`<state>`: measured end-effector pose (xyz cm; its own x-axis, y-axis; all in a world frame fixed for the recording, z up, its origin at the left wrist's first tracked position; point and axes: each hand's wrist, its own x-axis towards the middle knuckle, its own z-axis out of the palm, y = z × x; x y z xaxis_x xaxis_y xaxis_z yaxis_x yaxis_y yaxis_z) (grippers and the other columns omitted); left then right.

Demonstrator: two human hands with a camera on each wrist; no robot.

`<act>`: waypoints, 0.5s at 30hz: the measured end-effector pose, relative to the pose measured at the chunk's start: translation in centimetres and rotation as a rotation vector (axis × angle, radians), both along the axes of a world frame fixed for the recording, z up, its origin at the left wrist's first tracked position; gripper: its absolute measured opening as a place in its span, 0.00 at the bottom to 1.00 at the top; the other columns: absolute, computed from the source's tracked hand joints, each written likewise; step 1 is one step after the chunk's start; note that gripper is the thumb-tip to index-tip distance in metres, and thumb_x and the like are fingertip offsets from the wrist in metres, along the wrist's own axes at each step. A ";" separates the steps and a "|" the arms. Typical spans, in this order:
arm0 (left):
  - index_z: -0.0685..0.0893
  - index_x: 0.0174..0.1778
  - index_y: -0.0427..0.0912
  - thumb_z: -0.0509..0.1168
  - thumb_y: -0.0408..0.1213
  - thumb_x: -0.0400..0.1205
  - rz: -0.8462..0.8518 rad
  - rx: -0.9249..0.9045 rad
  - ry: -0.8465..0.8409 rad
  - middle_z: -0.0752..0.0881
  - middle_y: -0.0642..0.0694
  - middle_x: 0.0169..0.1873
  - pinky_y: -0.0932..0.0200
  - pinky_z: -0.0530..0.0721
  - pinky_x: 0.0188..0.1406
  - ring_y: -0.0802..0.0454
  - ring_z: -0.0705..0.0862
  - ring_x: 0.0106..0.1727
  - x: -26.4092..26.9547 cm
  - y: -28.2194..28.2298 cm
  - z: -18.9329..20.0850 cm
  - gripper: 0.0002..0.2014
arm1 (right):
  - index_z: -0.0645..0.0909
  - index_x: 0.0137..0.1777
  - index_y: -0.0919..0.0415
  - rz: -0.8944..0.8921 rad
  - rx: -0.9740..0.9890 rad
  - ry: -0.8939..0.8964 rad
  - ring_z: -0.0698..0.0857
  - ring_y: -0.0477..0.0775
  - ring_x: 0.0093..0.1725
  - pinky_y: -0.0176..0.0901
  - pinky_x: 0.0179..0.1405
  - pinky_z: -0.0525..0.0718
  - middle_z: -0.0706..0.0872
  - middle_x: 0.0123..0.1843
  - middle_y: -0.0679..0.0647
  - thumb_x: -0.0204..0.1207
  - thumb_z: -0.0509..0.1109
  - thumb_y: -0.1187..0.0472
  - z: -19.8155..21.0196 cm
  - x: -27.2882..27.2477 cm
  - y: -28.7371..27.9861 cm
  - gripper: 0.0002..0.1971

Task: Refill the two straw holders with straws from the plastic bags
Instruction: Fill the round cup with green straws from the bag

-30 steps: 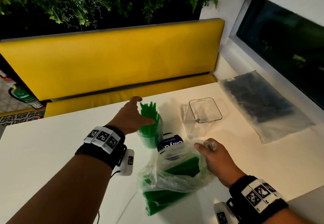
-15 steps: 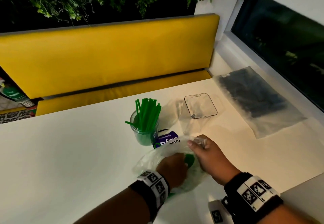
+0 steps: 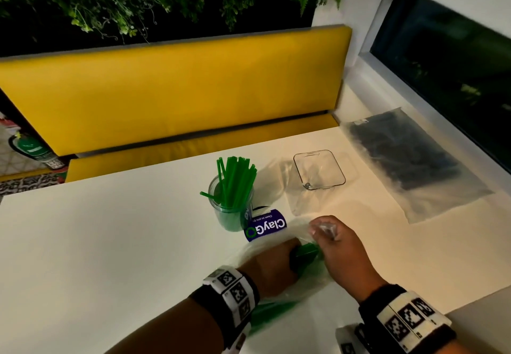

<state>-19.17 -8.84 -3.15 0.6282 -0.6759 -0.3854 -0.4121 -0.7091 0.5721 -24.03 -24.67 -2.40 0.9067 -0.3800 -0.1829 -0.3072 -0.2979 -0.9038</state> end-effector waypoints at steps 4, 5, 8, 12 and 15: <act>0.85 0.53 0.43 0.65 0.38 0.80 -0.161 0.041 0.051 0.88 0.42 0.46 0.53 0.83 0.47 0.46 0.83 0.44 0.6 0.3 1.4 0.09 | 0.83 0.48 0.57 0.114 0.151 -0.031 0.85 0.40 0.41 0.33 0.44 0.80 0.89 0.41 0.50 0.81 0.69 0.66 0.8 0.4 1.2 0.04; 0.86 0.52 0.36 0.63 0.36 0.82 -0.205 0.073 0.031 0.88 0.38 0.46 0.52 0.81 0.46 0.44 0.82 0.42 0.5 0.1 1.9 0.10 | 0.83 0.48 0.57 0.155 0.182 -0.027 0.86 0.41 0.41 0.32 0.45 0.81 0.89 0.41 0.51 0.81 0.68 0.66 0.9 0.5 1.5 0.04; 0.86 0.49 0.30 0.63 0.32 0.82 -0.179 0.043 -0.029 0.86 0.34 0.42 0.50 0.79 0.43 0.43 0.80 0.39 0.1 -0.3 2.7 0.10 | 0.83 0.48 0.57 0.167 0.175 -0.020 0.87 0.43 0.44 0.31 0.47 0.81 0.90 0.42 0.52 0.82 0.67 0.67 0.7 0.9 1.9 0.05; 0.84 0.51 0.43 0.67 0.38 0.78 -0.036 -0.074 0.044 0.87 0.42 0.45 0.53 0.80 0.46 0.44 0.84 0.47 -0.6 0.9 3.8 0.08 | 0.83 0.48 0.57 0.002 0.071 0.015 0.86 0.45 0.44 0.34 0.44 0.80 0.89 0.43 0.52 0.83 0.67 0.65 0.0 1.2 1.0 0.05; 0.83 0.50 0.48 0.70 0.41 0.76 0.019 -0.305 0.037 0.88 0.46 0.44 0.50 0.84 0.47 0.47 0.85 0.45 -1.2 2.7 6.3 0.08 | 0.82 0.46 0.58 -0.038 0.039 0.039 0.86 0.53 0.44 0.42 0.44 0.80 0.88 0.42 0.56 0.83 0.67 0.65 -0.4 0.8 0.7 0.05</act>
